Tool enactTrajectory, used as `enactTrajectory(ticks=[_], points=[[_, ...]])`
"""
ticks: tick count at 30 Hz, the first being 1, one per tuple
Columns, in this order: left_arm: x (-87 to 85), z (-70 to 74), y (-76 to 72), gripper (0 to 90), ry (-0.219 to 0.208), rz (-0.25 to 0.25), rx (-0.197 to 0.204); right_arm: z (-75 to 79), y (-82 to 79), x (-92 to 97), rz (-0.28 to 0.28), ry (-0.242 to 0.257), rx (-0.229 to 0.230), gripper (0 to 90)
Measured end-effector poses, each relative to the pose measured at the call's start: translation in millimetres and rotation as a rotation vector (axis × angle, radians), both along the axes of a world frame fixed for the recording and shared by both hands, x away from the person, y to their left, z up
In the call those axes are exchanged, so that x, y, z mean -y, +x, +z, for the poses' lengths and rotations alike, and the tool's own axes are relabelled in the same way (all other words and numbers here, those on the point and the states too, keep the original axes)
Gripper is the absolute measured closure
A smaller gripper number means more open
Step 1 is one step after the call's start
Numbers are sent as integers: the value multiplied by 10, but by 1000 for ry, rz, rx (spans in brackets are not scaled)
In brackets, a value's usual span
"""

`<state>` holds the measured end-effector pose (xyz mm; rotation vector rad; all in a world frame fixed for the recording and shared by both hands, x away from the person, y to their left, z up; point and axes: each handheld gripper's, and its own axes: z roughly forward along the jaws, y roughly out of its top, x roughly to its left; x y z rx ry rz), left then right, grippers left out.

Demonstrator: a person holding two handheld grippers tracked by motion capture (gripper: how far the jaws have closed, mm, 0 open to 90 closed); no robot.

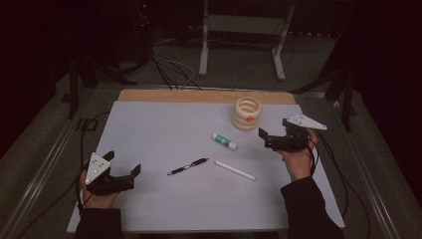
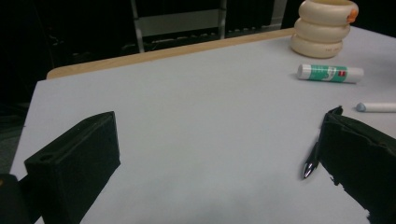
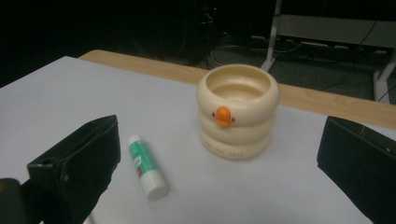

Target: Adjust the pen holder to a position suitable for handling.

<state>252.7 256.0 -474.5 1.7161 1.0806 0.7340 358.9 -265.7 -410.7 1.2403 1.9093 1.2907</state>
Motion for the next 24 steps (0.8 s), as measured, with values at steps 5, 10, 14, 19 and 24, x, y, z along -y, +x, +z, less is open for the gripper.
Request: enactTrajectory(ticks=[5, 10, 14, 19, 24], points=[[11, 15, -11, 3, 10, 1, 18, 67, 162, -80, 0, -15, -2, 0], [23, 10, -5, 3, 11, 0, 10, 118, 355, -129, -11, -11, -7, 0], [13, -4, -2, 2, 18, 9, 5, 149, 515, -144, -25, -14, -14, 0], [1, -5, -10, 2, 19, 24, 13, 155, 704, -150, -32, 6, -28, 0], [-5, -8, -20, 2, 19, 35, 19, 129, 889, -179, -61, -21, -39, 0]])
